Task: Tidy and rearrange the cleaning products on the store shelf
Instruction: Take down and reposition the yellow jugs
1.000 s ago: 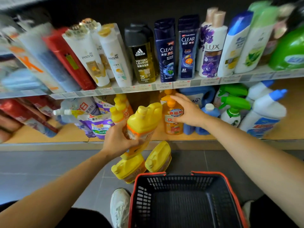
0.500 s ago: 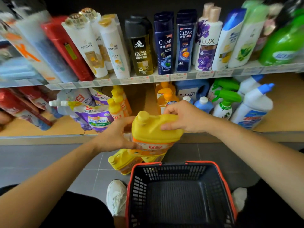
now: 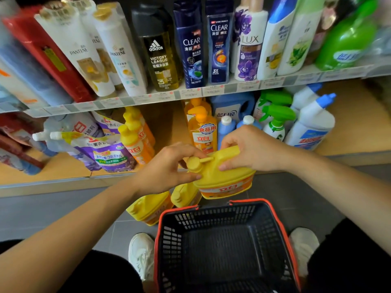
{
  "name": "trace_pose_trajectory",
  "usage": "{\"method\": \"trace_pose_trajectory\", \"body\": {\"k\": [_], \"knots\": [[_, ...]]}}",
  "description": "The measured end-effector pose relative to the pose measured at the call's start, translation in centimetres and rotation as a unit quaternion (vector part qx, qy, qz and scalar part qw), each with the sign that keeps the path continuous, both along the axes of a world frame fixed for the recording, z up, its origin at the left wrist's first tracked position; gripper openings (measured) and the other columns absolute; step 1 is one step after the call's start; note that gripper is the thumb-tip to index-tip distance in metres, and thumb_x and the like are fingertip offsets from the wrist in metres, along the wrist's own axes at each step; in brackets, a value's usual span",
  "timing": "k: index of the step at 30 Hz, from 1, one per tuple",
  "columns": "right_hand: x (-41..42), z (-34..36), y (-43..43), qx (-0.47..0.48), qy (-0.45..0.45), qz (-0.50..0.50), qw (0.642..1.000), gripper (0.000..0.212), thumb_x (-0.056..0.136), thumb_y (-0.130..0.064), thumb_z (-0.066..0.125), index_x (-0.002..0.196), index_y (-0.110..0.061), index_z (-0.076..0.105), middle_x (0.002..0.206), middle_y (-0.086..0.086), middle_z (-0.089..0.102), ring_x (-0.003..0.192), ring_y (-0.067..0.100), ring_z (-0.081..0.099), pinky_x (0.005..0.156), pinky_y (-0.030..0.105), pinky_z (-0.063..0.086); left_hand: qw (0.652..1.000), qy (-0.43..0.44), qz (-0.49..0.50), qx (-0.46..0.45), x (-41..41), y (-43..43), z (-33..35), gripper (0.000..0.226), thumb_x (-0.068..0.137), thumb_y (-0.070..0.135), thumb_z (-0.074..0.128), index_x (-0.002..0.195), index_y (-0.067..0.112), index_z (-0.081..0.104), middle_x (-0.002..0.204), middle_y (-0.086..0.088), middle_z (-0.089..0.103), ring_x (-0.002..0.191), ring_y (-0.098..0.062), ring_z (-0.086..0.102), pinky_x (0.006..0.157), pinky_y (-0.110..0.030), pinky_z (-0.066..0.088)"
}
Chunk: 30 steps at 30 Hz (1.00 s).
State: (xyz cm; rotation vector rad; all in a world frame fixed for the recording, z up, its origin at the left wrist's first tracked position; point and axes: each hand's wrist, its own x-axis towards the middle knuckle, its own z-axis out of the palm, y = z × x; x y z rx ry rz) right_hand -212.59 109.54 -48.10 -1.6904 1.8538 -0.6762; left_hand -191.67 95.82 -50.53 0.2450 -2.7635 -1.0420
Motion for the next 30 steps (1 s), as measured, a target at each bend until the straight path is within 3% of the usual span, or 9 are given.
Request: {"method": "trace_pose_trajectory", "body": {"k": [3, 7, 10, 12, 17, 23, 27, 30], "knots": [[-0.7, -0.1, 0.6, 0.005, -0.018, 0.0, 1.0, 0.02, 0.073, -0.032, 0.087, 0.076, -0.021, 0.07, 0.061, -0.024, 0.059, 0.059, -0.002, 0.052, 0.053, 0.016, 0.037, 1.0, 0.0, -0.01, 0.012, -0.5, 0.2, 0.2, 0.041, 0.081, 0.024, 0.084, 0.119, 0.026, 0.069, 0.112, 0.012, 0.068, 0.103, -0.014, 0.062, 0.079, -0.024, 0.054], [-1.1, -0.1, 1.2, -0.015, -0.04, -0.024, 0.999, 0.021, 0.071, -0.033, 0.088, 0.069, -0.027, 0.068, 0.057, -0.014, 0.057, 0.055, 0.001, 0.049, 0.051, 0.018, 0.035, 0.996, 0.063, 0.034, 0.043, -0.7, 1.2, 0.1, 0.043, 0.079, 0.019, 0.086, 0.118, 0.024, 0.07, 0.112, 0.01, 0.07, 0.101, -0.019, 0.066, 0.08, -0.039, 0.057], [-1.0, 0.1, 1.4, -0.046, -0.035, -0.052, 0.997, 0.022, 0.07, -0.035, 0.088, 0.068, -0.025, 0.069, 0.056, 0.0, 0.056, 0.052, 0.004, 0.043, 0.05, 0.023, 0.033, 0.99, 0.118, 0.082, -0.007, -1.0, 2.0, -0.1, 0.037, 0.082, 0.016, 0.084, 0.116, 0.021, 0.072, 0.107, 0.016, 0.068, 0.097, -0.017, 0.064, 0.08, -0.038, 0.054], [-0.8, 0.3, 1.5, -0.067, -0.025, -0.071, 0.995, 0.025, 0.07, -0.036, 0.088, 0.073, -0.016, 0.073, 0.062, 0.009, 0.061, 0.054, 0.005, 0.044, 0.049, 0.022, 0.031, 0.982, 0.147, 0.104, -0.063, -1.3, 2.5, -0.2, 0.032, 0.086, 0.015, 0.08, 0.117, 0.017, 0.072, 0.107, 0.011, 0.069, 0.1, -0.016, 0.062, 0.083, -0.037, 0.052], [0.2, 0.4, 1.4, -0.115, 0.007, -0.11, 0.987, 0.025, 0.069, -0.038, 0.088, 0.071, -0.022, 0.069, 0.057, -0.013, 0.053, 0.057, -0.002, 0.051, 0.051, 0.015, 0.032, 0.962, 0.186, 0.159, -0.122, -1.9, 3.4, -0.6, 0.023, 0.094, 0.018, 0.07, 0.117, 0.016, 0.072, 0.113, -0.001, 0.068, 0.106, -0.021, 0.061, 0.086, -0.044, 0.051], [-0.4, 0.5, 1.2, -0.109, 0.009, -0.092, 0.99, 0.024, 0.071, -0.037, 0.088, 0.074, -0.019, 0.072, 0.058, -0.011, 0.055, 0.059, -0.003, 0.05, 0.052, 0.015, 0.033, 0.975, 0.136, 0.139, -0.105, -1.9, 2.8, 0.2, 0.025, 0.093, 0.025, 0.071, 0.118, 0.02, 0.07, 0.112, 0.011, 0.066, 0.105, -0.016, 0.059, 0.085, -0.041, 0.051], [-0.9, 0.5, 1.2, -0.077, -0.012, -0.059, 0.995, 0.02, 0.071, -0.033, 0.089, 0.073, -0.03, 0.069, 0.057, -0.019, 0.058, 0.06, -0.006, 0.053, 0.052, 0.011, 0.035, 0.995, 0.07, 0.062, -0.022, -1.6, 1.8, 0.7, 0.029, 0.089, 0.033, 0.068, 0.118, 0.03, 0.065, 0.107, 0.038, 0.055, 0.105, -0.009, 0.055, 0.086, -0.021, 0.046], [-1.4, 0.4, 1.2, -0.058, -0.027, -0.043, 0.997, 0.024, 0.072, -0.033, 0.088, 0.065, -0.035, 0.064, 0.057, -0.025, 0.057, 0.057, -0.004, 0.053, 0.051, 0.012, 0.035, 0.999, 0.025, 0.023, 0.037, -1.4, 1.1, 0.9, 0.034, 0.089, 0.031, 0.069, 0.123, 0.028, 0.066, 0.113, 0.034, 0.058, 0.112, -0.014, 0.055, 0.092, -0.023, 0.048]]}}
